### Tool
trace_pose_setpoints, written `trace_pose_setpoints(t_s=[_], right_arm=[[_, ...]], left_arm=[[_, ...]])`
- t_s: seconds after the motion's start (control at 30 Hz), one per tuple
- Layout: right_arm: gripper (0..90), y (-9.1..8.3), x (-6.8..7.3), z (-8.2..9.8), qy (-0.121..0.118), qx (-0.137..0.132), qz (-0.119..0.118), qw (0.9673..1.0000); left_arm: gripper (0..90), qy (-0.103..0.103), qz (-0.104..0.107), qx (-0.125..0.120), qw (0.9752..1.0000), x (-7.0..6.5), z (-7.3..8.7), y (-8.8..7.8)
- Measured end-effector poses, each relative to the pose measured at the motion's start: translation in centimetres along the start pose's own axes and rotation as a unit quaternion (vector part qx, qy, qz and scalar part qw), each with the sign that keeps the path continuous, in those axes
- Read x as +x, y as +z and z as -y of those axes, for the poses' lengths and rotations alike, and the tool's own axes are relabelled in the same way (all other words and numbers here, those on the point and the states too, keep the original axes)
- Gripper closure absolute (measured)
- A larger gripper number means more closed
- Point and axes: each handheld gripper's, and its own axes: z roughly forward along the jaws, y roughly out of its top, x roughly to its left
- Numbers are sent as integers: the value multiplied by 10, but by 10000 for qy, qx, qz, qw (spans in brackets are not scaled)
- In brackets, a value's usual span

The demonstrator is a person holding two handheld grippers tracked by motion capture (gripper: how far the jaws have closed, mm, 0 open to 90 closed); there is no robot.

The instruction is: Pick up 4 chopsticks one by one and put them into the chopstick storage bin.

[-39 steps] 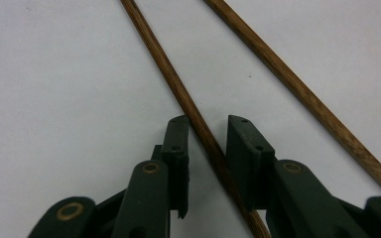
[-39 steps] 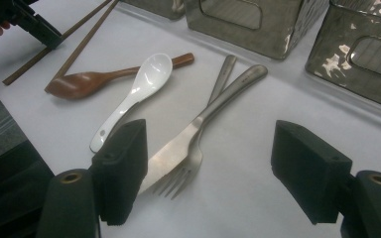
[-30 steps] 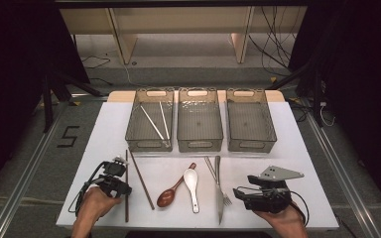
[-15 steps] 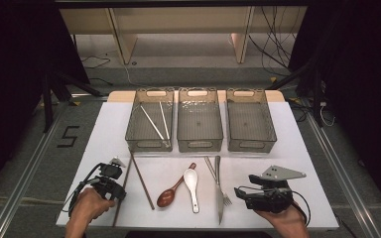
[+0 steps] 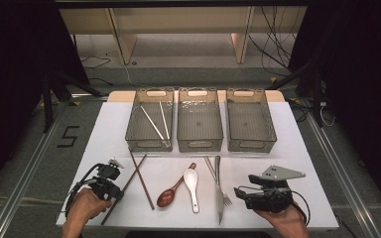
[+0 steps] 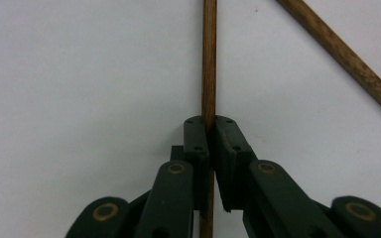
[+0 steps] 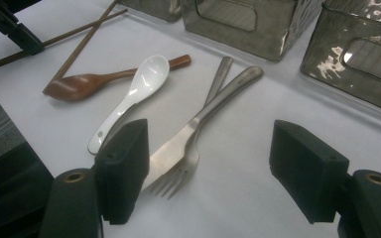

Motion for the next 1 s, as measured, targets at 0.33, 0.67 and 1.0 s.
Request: trace_pose_setpoints(t_s=[0.33, 0.67, 1.0], right_arm=[[326, 0, 0, 0, -2, -9, 2, 10000], [325, 0, -1, 0, 16, -19, 6, 10000], [324, -1, 0, 0, 5, -27, -6, 10000]], left_arm=[[845, 186, 294, -329, 9989, -3, 0, -14], [845, 403, 627, -822, 9938, -16, -3, -41], [844, 329, 700, -1449, 9864, -16, -23, -65]])
